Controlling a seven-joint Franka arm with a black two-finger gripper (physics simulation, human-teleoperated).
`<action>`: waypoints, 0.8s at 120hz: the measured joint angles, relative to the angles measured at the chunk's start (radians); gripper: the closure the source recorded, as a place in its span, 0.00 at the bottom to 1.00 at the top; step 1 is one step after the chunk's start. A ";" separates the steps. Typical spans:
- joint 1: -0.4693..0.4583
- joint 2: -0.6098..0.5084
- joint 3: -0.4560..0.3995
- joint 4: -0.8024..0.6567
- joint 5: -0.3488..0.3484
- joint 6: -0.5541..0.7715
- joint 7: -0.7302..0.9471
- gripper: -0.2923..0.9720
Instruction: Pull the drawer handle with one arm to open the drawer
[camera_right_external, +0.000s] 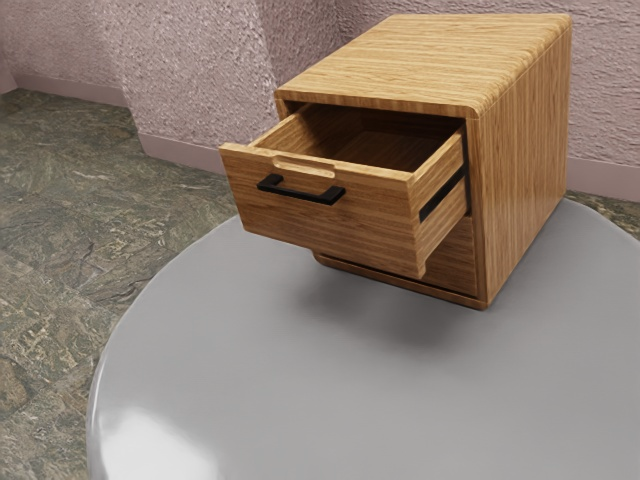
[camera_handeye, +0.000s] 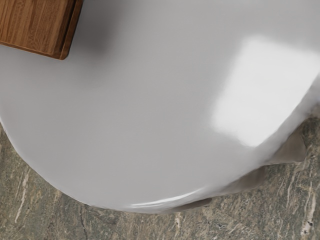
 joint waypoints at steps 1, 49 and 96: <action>0.000 -0.003 -0.001 -0.001 -0.003 -0.010 -0.008 0.30; 0.026 -0.055 -0.175 -0.008 -0.044 -0.239 -0.369 0.25; 0.028 -0.073 -0.189 -0.018 -0.046 -0.279 -0.591 0.25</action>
